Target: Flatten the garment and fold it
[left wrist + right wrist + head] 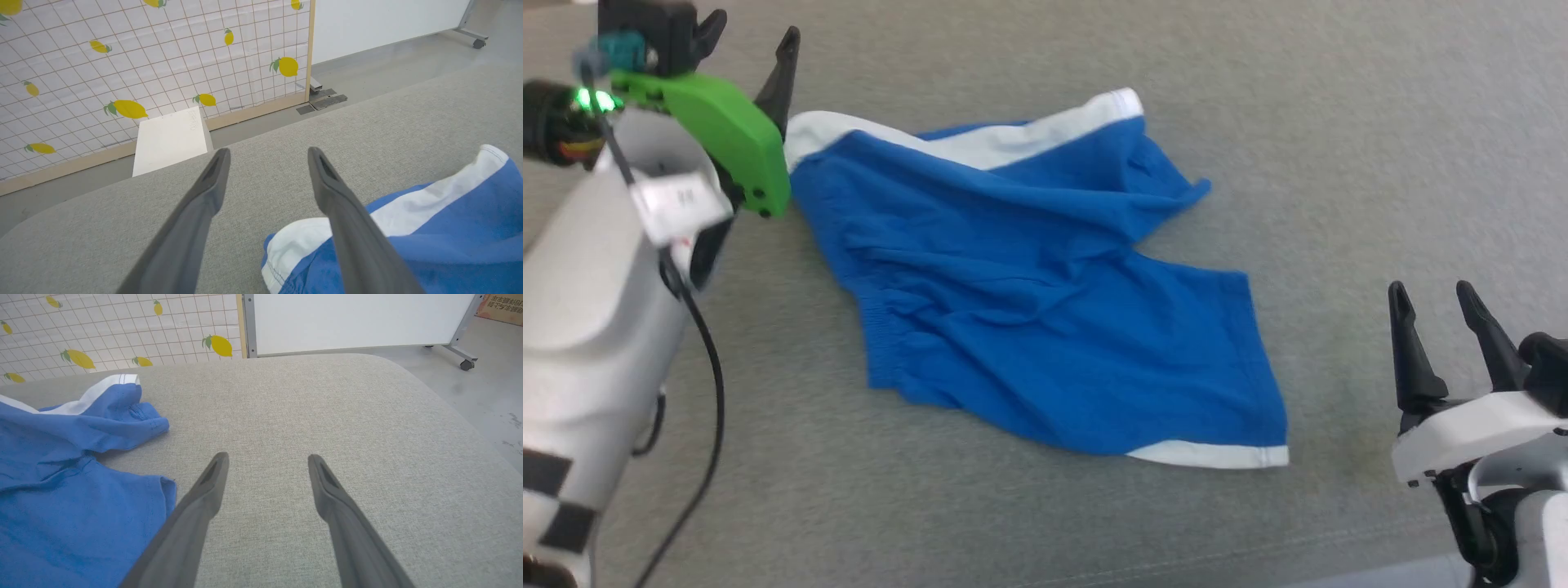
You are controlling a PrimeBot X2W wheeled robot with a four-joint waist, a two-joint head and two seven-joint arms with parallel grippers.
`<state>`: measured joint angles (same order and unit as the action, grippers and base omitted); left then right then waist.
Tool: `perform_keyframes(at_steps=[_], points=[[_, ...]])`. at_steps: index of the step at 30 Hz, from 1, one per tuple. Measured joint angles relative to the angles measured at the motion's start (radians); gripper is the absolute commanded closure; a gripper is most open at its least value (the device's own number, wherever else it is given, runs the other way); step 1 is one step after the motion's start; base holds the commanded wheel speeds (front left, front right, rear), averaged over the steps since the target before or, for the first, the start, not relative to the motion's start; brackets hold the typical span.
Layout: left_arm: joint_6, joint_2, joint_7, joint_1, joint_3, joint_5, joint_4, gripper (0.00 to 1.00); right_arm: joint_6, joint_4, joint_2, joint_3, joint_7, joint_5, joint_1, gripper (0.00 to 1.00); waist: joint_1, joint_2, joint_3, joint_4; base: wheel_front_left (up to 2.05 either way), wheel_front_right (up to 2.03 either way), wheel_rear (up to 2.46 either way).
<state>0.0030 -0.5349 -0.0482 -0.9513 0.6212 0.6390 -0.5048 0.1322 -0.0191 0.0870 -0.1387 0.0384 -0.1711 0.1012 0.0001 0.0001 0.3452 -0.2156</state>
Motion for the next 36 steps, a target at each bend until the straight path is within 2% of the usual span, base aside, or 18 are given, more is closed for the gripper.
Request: perform_keyframes(at_steps=[3, 8, 14, 19, 23, 26, 30, 32, 36], points=[[0.035, 0.003, 0.094, 0.061, -0.021, 0.0, 0.043, 0.0, 0.0, -0.005, 0.024, 0.002, 0.032, -0.005, -0.006, 0.0, 0.0, 0.0, -0.03, 0.035, 0.0, 0.0, 0.0], [0.13, -0.007, 0.212, 0.219, -0.056, -0.003, 0.154, 0.0, 0.0, -0.017, 0.062, 0.008, 0.082, -0.021, -0.036, 0.0, -0.0002, 0.0, -0.091, 0.106, 0.0, 0.0, 0.0], [0.235, -0.021, 0.263, 0.469, -0.05, -0.007, 0.314, 0.0, 0.0, -0.038, 0.097, 0.021, 0.139, -0.043, -0.072, 0.0, -0.0002, 0.0, -0.152, 0.193, 0.0, 0.0, 0.0], [0.339, -0.021, 0.289, 0.646, -0.081, -0.002, 0.426, 0.0, 0.0, -0.061, 0.142, 0.065, 0.197, -0.072, -0.076, 0.0, -0.0002, 0.0, -0.187, 0.262, 0.0, 0.0, 0.0], [0.35, -0.019, 0.288, 0.69, -0.052, -0.01, 0.477, 0.0, 0.0, -0.066, 0.217, 0.104, 0.294, -0.112, -0.042, 0.0, -0.0002, 0.0, -0.194, 0.314, 0.0, 0.0, 0.0], [0.348, -0.016, 0.287, 0.689, -0.036, -0.029, 0.499, 0.0, 0.0, -0.036, 0.269, 0.119, 0.452, -0.205, 0.049, 0.0, -0.0002, 0.0, -0.186, 0.354, 0.0, 0.0, 0.0], [0.341, -0.005, 0.287, 0.683, -0.033, -0.032, 0.514, 0.0, 0.0, 0.0, 0.374, 0.168, 0.61, -0.259, 0.202, 0.0, -0.0002, 0.0, -0.155, 0.392, 0.0, 0.0, 0.0], [0.34, 0.01, 0.288, 0.673, -0.029, -0.034, 0.517, 0.0, 0.0, 0.042, 0.422, 0.196, 0.687, -0.274, 0.288, 0.0, -0.0002, 0.0, -0.131, 0.412, 0.0, 0.0, 0.0], [0.335, 0.041, 0.289, 0.652, -0.019, -0.041, 0.519, 0.0, 0.0, 0.156, 0.476, 0.248, 0.803, -0.284, 0.415, 0.0, -0.0002, 0.0, -0.086, 0.455, 0.0, 0.0, 0.0]])
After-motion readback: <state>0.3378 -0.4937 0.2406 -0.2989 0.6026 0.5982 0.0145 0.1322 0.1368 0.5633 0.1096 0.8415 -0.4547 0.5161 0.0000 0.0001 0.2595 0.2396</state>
